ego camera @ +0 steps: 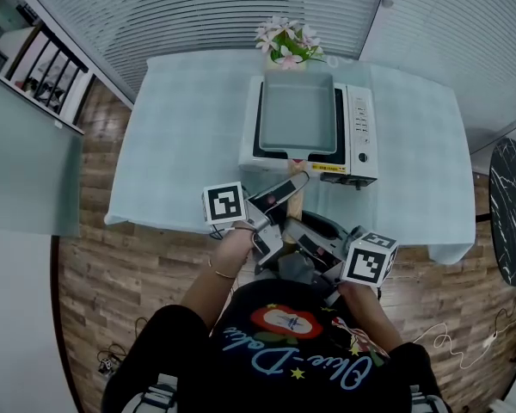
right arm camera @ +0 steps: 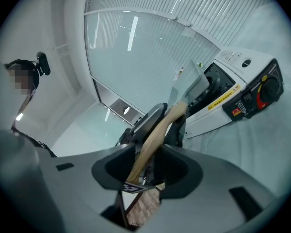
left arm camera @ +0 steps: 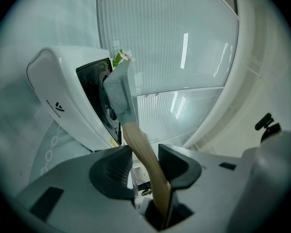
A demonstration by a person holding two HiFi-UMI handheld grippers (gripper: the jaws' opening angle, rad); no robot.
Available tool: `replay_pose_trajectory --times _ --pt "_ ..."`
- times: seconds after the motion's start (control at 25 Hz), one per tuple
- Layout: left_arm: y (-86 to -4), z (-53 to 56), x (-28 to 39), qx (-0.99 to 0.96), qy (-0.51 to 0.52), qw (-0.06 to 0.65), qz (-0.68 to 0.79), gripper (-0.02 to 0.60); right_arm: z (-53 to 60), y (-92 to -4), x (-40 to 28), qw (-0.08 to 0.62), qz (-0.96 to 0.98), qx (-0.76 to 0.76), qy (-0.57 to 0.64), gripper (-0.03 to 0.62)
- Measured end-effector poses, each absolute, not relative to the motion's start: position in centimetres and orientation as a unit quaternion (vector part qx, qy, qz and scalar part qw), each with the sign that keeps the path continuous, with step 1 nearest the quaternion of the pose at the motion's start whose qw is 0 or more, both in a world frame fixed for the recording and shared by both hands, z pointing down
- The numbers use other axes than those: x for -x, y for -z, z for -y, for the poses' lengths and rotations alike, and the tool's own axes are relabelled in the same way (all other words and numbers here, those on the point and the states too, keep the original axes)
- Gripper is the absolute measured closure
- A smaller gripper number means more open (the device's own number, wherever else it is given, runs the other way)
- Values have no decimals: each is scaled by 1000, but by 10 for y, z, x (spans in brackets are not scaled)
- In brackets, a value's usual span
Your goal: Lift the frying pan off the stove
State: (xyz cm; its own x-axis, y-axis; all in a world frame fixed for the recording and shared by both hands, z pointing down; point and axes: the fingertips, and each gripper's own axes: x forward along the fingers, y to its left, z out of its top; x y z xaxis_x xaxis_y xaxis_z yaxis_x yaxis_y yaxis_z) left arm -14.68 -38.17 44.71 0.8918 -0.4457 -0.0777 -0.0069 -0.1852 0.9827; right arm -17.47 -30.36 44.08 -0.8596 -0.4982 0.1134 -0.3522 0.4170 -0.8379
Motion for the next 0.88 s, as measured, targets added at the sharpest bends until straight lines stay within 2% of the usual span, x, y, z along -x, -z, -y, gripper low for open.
replay_pose_trajectory --times 0.88 --pt "-390 367 149 -780 186 576 161 413 288 -390 174 78 -871 243 420 442"
